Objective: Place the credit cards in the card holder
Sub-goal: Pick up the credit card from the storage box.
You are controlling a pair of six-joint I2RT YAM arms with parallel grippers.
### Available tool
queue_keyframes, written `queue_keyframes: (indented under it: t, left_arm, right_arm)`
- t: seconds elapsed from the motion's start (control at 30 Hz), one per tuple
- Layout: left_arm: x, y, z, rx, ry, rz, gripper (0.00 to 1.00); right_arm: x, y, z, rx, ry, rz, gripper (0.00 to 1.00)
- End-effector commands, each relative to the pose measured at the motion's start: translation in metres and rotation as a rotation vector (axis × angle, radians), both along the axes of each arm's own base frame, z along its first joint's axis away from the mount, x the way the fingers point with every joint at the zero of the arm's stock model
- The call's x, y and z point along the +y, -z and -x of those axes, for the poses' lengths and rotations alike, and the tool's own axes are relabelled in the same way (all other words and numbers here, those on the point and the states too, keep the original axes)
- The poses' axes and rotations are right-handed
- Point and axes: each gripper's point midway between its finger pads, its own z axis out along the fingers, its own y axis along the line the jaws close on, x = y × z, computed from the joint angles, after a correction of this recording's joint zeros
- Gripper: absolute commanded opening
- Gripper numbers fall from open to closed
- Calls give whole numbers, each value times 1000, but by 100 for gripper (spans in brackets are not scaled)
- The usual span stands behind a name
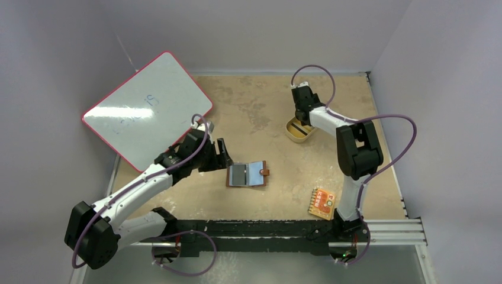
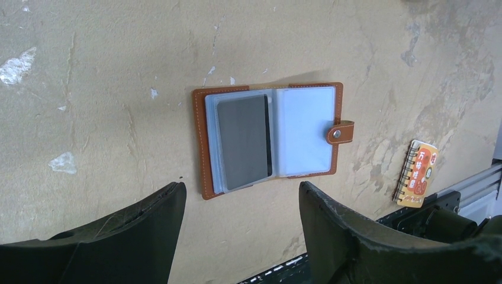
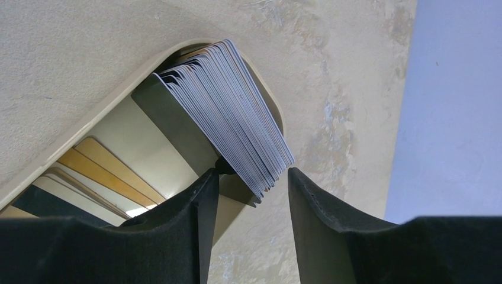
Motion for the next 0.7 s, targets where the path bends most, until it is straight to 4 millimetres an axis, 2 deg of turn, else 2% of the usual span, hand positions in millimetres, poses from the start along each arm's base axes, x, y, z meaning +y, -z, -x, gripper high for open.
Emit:
queue_keyframes:
  t: [0.0, 0.37, 0.67]
  left_arm:
    - [-5, -16, -7, -56, 3, 43, 69]
    - [-5, -15, -7, -52, 1, 45, 69]
    - [-5, -14, -7, -51, 1, 47, 69]
  right_arm:
    - [-3, -37, -15, -106, 19, -9, 48]
    - [-1, -42, -16, -109, 9, -13, 34]
    - [2, -53, -16, -118, -3, -38, 25]
